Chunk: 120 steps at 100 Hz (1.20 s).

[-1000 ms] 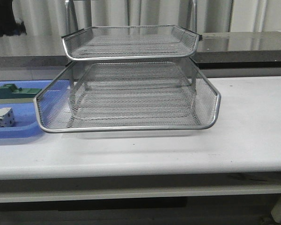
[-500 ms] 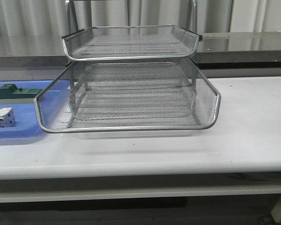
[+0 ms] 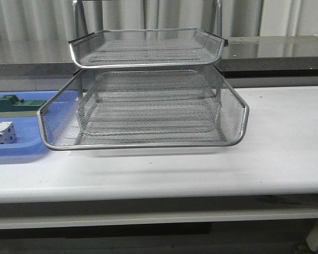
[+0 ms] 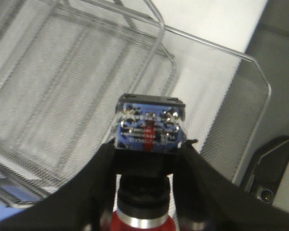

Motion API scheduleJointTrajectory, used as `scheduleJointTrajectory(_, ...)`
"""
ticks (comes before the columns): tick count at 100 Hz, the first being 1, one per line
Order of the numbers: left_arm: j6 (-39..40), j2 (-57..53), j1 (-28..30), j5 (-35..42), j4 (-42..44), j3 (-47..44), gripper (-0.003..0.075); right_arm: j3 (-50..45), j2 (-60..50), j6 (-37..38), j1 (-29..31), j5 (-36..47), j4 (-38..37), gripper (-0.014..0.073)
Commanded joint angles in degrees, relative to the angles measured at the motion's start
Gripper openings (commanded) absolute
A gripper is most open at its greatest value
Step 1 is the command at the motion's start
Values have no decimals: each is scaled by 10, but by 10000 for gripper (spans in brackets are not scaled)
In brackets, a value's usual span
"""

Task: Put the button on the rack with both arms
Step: 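Lift the button and carry it over the pulled-out middle tray, then lower the button into the middle tray, open and raise left gripper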

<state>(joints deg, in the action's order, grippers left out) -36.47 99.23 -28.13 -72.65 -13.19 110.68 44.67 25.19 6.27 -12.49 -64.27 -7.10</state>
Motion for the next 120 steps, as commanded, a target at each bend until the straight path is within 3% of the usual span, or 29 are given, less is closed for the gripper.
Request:
scheduleJointTrajectory(1, 5, -17, -19, -3, -12, -8, 8, 16, 4, -1, -1, 32, -11, -66)
scheduleJointTrajectory(72, 1, 93, -29, 1, -8, -27, 25, 17, 4, -1, -1, 33, -11, -66)
scheduleJointTrajectory(84, 1, 95, -32, 0, -7, -27, 99, 17, 4, -1, -1, 33, -11, -66)
scheduleJointTrajectory(107, 1, 95, -38, -2, 4, -27, 332, 17, 4, -1, -1, 33, -11, -66)
scheduleJointTrajectory(120, 1, 91, -38, -2, -1, -26, 350, 17, 4, -1, -1, 33, -11, -66)
